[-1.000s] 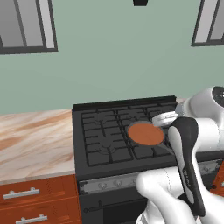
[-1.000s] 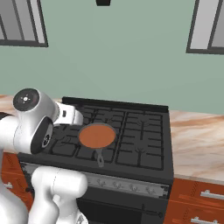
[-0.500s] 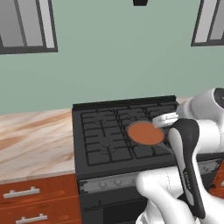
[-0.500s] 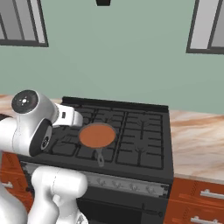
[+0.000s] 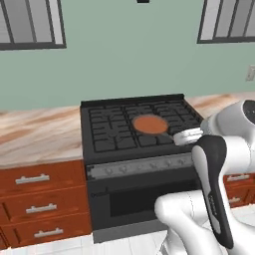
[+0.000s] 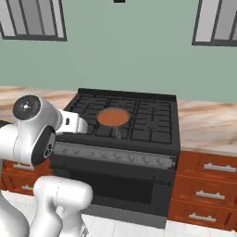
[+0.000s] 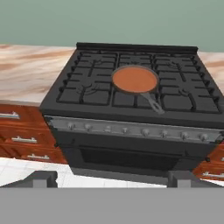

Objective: Retrieve the fish from the fridge and place it on the saucepan with marinade on the stove.

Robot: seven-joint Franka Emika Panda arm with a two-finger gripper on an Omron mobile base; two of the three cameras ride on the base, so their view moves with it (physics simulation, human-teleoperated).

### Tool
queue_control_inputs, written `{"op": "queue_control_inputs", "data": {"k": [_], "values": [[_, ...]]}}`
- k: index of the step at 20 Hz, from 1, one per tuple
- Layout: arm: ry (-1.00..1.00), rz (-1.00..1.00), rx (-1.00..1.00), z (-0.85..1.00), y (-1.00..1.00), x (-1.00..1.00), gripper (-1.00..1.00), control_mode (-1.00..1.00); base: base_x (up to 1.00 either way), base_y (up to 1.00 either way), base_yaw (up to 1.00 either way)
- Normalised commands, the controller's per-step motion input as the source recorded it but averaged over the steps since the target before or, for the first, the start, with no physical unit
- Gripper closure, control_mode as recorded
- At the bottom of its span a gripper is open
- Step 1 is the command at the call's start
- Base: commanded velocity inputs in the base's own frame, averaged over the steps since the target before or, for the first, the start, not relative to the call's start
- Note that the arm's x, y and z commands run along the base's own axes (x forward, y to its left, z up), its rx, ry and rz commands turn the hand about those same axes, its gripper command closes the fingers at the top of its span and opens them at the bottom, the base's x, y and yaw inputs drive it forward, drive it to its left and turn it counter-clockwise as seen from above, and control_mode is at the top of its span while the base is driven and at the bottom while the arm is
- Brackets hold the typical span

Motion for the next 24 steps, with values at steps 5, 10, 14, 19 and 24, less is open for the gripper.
{"op": "queue_control_inputs", "data": {"k": [5,10,14,19,24], "values": [[0.00,0.00,0.00,0.00,0.00,0.00,-1.00,1.00,-0.38,-0.32,-0.38],[0.00,0.00,0.00,0.00,0.00,0.00,-1.00,1.00,0.01,-0.18,-0.77],[0.00,0.00,0.00,0.00,0.00,0.00,-1.00,1.00,0.17,0.00,-0.92],[0.00,0.00,0.00,0.00,0.00,0.00,-1.00,1.00,0.24,0.00,-0.92],[0.00,0.00,0.00,0.00,0.00,0.00,-1.00,1.00,0.34,0.00,-0.84]]}}
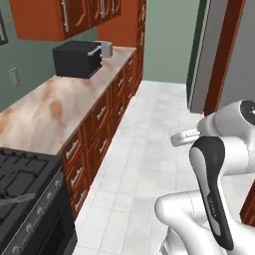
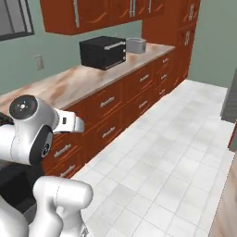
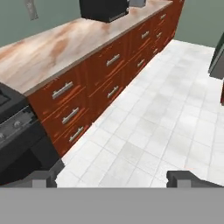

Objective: Retrieve the fish from the fridge and place it on the saucepan with marinade on the stove.

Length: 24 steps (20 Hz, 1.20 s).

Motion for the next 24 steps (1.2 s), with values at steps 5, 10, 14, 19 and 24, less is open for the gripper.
{"op": "queue_control_inputs", "data": {"k": [5,10,14,19,24], "values": [[0.00,0.00,0.00,0.00,0.00,0.00,-1.00,1.00,0.33,0.00,-0.78],[0.00,0.00,0.00,0.00,0.00,0.00,-1.00,1.00,0.44,0.07,-0.73],[0.00,0.00,0.00,0.00,0.00,0.00,-1.00,1.00,0.83,0.14,-0.55],[0.00,0.00,0.00,0.00,0.00,0.00,-1.00,1.00,0.68,0.01,-0.17],[0.00,0.00,0.00,0.00,0.00,0.00,-1.00,1.00,0.57,0.01,-0.01]]}}
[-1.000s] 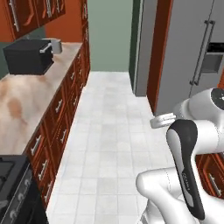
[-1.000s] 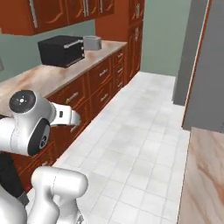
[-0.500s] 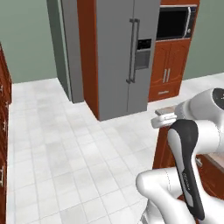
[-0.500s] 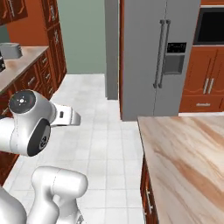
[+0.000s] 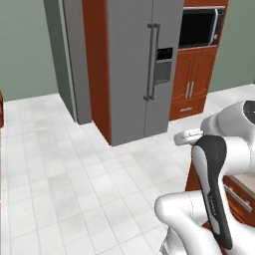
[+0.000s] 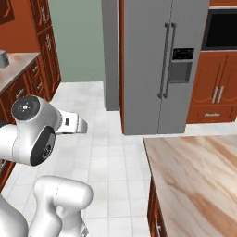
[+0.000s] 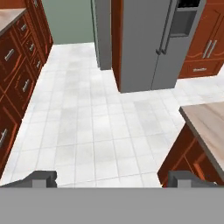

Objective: Retrieve the fish from the fridge and place it on the saucepan with marinade on the stove.

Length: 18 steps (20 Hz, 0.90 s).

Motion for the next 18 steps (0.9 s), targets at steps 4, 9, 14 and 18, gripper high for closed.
{"op": "queue_control_inputs", "data": {"k": [4,9,14,18], "values": [[0.00,0.00,0.00,0.00,0.00,0.00,-1.00,1.00,0.85,0.03,0.00],[0.00,0.00,0.00,0.00,0.00,0.00,-1.00,1.00,0.85,0.00,0.00],[0.00,0.00,0.00,0.00,0.00,0.00,-1.00,1.00,0.79,-0.01,0.01],[0.00,0.00,0.00,0.00,0.00,0.00,-1.00,1.00,0.67,-0.13,0.05]]}}
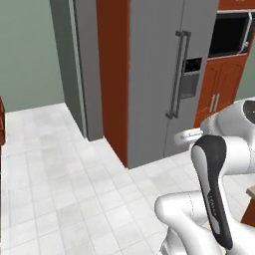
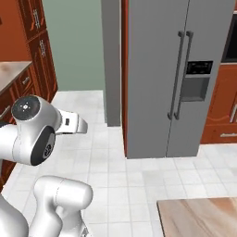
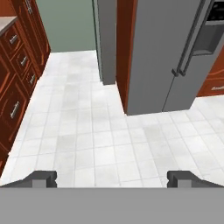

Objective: Retrieve the fish from the fridge and place it on the saucepan with marinade on the stove.

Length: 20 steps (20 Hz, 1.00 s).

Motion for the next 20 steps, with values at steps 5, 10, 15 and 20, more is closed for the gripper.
{"op": "queue_control_inputs", "data": {"k": [5,10,15,20], "values": [[0.00,0.00,0.00,0.00,0.00,0.00,-1.00,1.00,0.54,-0.27,0.14],[0.00,0.00,0.00,0.00,0.00,0.00,-1.00,1.00,0.32,-0.48,0.24],[0.00,0.00,0.00,0.00,0.00,0.00,-1.00,1.00,0.16,-0.47,0.22],[0.00,0.00,0.00,0.00,0.00,0.00,-1.00,1.00,0.09,-0.53,0.18]]}}
